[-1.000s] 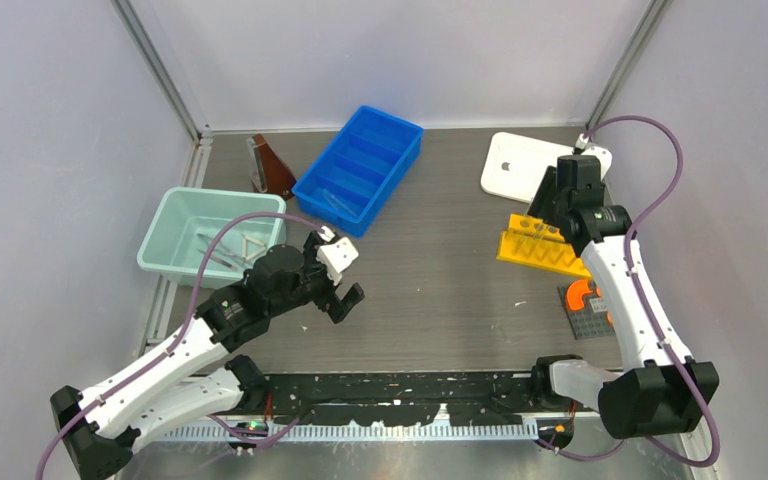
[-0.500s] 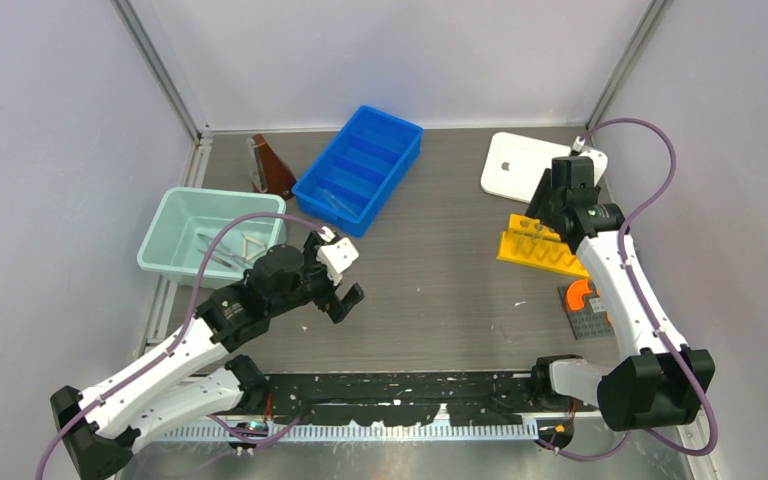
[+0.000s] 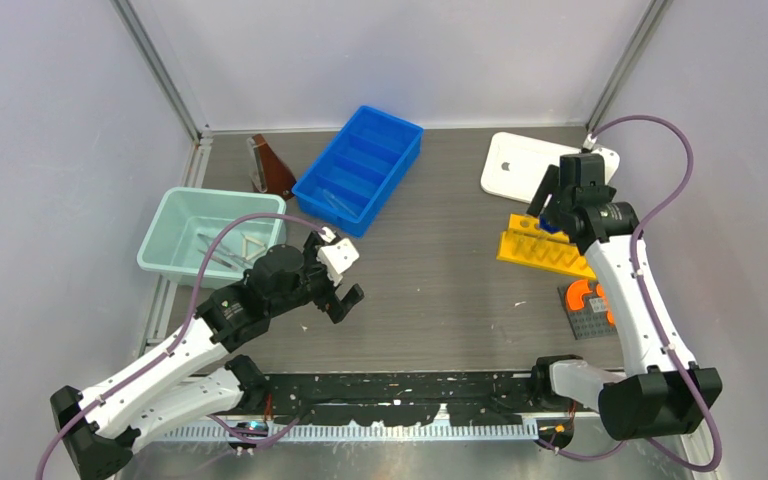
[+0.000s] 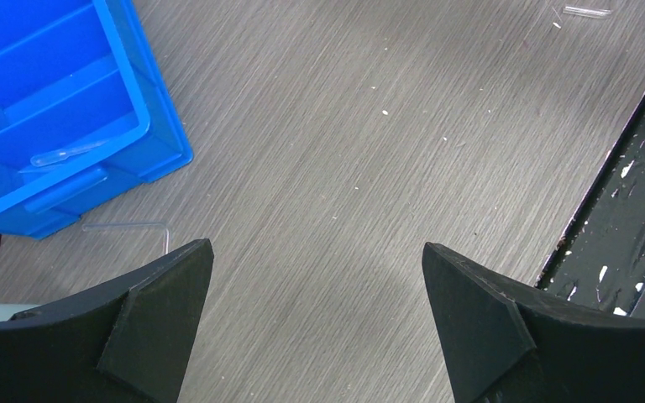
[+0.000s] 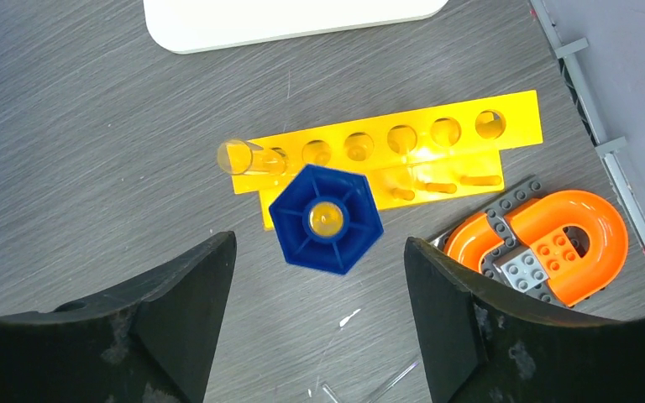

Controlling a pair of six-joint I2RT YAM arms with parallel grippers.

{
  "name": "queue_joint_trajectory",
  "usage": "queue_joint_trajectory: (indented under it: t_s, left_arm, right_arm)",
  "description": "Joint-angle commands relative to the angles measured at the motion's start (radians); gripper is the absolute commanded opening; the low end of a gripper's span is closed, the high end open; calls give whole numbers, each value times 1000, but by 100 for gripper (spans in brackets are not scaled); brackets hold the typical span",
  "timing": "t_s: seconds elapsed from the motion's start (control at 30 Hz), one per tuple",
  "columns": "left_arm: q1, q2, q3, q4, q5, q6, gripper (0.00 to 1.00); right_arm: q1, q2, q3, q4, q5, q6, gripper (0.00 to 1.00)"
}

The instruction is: Organize the chemistry lab equipment

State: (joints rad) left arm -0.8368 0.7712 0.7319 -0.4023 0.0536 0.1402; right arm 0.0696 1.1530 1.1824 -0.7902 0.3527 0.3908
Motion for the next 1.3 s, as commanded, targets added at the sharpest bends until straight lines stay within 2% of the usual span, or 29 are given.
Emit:
queue_joint_trajectory:
  t_s: [0.0,0.13,0.23,0.33,0.43,0.57,0.67,0.73,1.03,1.27]
  left_arm:
    - [-5,-10,-2,3,-3,24,100]
    - [-5,-18,0,-18,-21,35,100]
    - [-6,-16,44,-103,-60,48,100]
    - [-5,6,100,-151,-183,17,100]
    - [-4,23,98,-114,-318,-48,100]
    - [10,74,109,-85,-396,-129,100]
    - [46,153,149,-79,-475,-244,100]
    - [84,215,178,-72,-480,-304,94]
    - [203,466,247,14,-555,-486,55]
    - [263,623,245,112,-503,-502,53]
  right_arm:
    - [-2,-37,69,-54,-14,14,80]
    - [-2,-61,114,-102,-81,18,78]
    - [-2,-85,155,-130,-137,17,77]
    - [4,-122,176,-119,-251,30,75]
    - [30,-142,198,-90,-350,53,73]
    - [61,-162,198,-55,-452,79,72]
    - [90,-172,166,-22,-486,87,72]
    - [110,-177,147,-12,-490,85,72]
    - [139,-232,77,18,-543,79,72]
    - [139,-269,65,16,-548,72,72]
